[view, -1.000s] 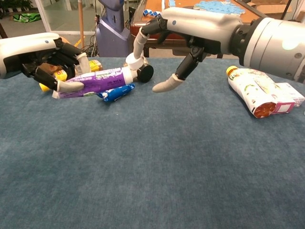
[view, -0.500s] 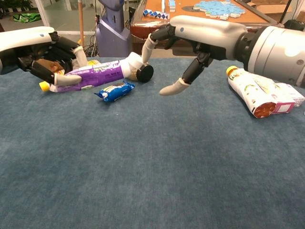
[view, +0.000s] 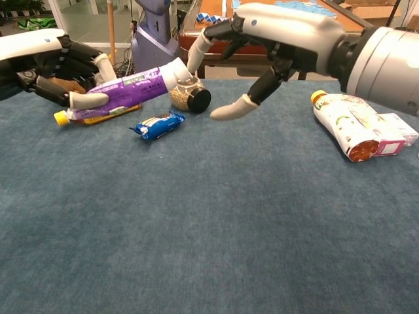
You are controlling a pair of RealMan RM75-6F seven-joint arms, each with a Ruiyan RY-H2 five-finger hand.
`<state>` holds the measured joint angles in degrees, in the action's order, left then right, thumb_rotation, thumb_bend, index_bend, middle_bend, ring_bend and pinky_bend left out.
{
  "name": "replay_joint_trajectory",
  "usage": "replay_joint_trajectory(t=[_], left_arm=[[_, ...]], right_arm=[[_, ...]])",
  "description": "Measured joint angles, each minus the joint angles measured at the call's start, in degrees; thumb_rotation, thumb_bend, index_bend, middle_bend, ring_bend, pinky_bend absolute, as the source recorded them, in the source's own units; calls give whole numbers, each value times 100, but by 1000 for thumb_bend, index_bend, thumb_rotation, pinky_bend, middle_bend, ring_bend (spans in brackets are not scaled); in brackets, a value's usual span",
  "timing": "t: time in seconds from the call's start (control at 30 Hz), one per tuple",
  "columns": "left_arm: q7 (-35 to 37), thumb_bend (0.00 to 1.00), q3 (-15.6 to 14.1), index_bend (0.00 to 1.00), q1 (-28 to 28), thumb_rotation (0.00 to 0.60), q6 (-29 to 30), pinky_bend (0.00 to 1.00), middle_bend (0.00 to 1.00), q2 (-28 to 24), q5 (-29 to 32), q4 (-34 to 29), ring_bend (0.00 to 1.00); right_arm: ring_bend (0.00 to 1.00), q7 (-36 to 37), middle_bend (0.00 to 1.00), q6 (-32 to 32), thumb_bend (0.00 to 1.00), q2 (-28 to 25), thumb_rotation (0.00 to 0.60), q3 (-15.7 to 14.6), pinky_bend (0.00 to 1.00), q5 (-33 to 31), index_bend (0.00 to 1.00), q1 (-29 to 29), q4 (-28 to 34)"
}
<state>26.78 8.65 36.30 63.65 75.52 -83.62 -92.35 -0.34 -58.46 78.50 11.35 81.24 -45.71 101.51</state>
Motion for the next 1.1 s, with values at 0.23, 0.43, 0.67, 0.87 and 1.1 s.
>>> replay_joint_trajectory(t=[0.23, 0.43, 0.67, 0.87, 1.1], left_arm=[[385, 544, -74, 627, -152, 600, 326, 381, 789, 93, -229, 41, 552], [612, 547, -91, 627, -238, 600, 631, 387, 791, 212, -445, 58, 556], [757, 550, -109, 627, -279, 600, 840, 387, 793, 330, -609, 55, 558], [790, 549, -83, 628, -266, 600, 930, 388, 794, 443, -663, 96, 557], [775, 549, -54, 629, -215, 600, 983, 387, 795, 538, -726, 106, 557]], right_arm=[[37, 808, 103, -36, 0, -465, 571, 180, 98, 128, 95, 41, 425], [0, 1608, 0, 22, 0, -522, 559, 385, 0, 119, 0, -39, 552], [0, 2396, 0, 216, 0, -329, 545, 559, 0, 17, 0, -234, 474], [0, 2863, 0, 392, 0, -60, 537, 626, 0, -45, 0, -410, 287], [0, 3180, 0, 505, 0, 266, 529, 669, 0, -63, 0, -592, 14]])
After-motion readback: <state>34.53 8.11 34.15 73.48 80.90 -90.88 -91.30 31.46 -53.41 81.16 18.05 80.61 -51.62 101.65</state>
